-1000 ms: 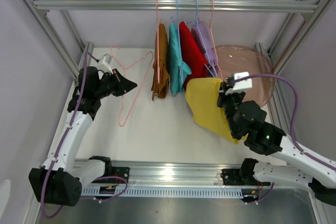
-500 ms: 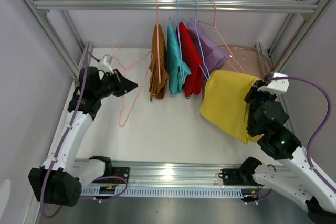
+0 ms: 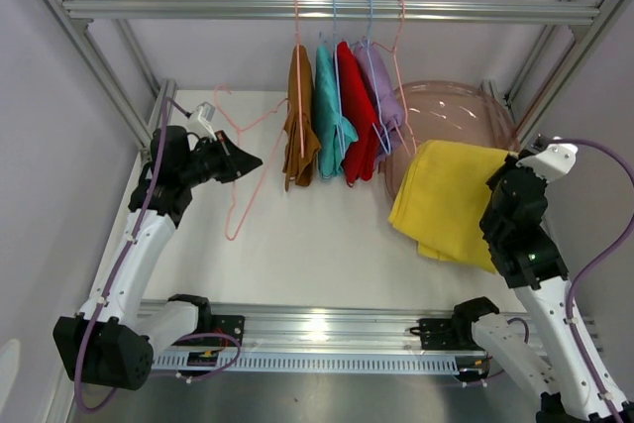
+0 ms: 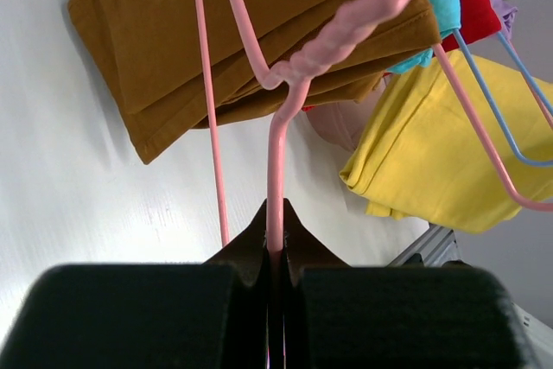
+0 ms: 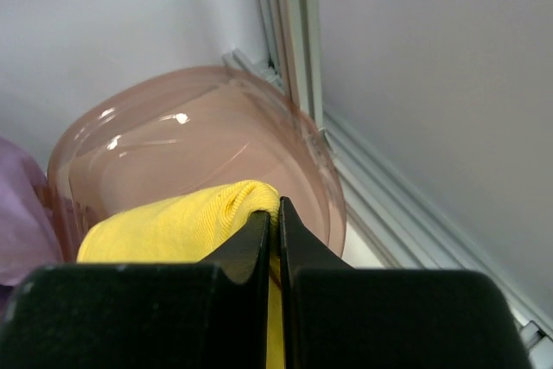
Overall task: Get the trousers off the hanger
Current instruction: Place the trousers in the bin.
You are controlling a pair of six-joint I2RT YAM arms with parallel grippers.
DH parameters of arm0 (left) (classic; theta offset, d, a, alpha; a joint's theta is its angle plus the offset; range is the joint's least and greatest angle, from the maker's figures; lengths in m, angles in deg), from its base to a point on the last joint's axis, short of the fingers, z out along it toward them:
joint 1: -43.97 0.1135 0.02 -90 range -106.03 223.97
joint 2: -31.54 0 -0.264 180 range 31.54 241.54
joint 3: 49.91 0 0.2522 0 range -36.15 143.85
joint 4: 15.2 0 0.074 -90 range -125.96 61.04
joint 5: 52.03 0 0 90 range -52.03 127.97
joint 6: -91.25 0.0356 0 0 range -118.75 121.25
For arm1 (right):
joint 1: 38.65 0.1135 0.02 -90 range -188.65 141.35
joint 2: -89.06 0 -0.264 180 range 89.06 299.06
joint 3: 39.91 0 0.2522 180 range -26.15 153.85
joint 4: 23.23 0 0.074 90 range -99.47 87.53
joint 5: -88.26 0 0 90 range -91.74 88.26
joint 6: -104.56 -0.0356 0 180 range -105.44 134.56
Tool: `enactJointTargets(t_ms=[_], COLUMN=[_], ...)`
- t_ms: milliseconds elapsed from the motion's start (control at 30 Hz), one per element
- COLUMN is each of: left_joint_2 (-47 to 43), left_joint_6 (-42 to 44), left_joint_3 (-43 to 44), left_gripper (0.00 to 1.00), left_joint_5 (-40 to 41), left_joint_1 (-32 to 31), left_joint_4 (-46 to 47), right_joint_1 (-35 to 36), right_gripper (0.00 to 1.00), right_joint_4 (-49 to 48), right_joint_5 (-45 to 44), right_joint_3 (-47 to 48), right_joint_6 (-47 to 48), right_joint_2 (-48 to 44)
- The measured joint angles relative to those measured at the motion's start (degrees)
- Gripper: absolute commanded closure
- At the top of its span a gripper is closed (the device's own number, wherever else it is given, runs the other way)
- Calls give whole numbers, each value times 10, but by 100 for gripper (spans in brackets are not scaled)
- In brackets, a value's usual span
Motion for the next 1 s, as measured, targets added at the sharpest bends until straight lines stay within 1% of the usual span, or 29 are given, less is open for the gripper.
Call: enactJointTargets(t_ms=[100, 200, 300, 400, 533, 667, 833, 1000], left_joint_2=[0, 0, 0, 0, 0, 0, 0, 0], left_joint_6=[0, 0, 0, 0, 0, 0, 0, 0], left_joint_3=[0, 0, 0, 0, 0, 0, 0, 0], left_gripper=[100, 99, 100, 99, 100, 100, 100, 100], left_joint_5=[-3, -5, -6, -8, -8, -8, -9, -9], left_joint_1=[-2, -2, -3, -5, -6, -6, -6, -6], left_joint_4=[0, 0, 0, 0, 1, 1, 1, 1], right_joint_1=[-47, -96, -134, -163, -172, -174, -174, -173], right_gripper=[100, 100, 100, 100, 100, 100, 100, 100], right_joint_4=[14, 20, 28, 41, 41, 33, 5, -11], right_joint_5=[45, 96, 150, 205, 250, 297, 359, 394], right_joint_3=[20, 59, 108, 179, 252, 295, 319, 346], right_joint_6=[-23, -46, -64, -82, -98, -104, -107, -107], right_joint_2=[34, 91, 154, 227, 301, 367, 454, 551])
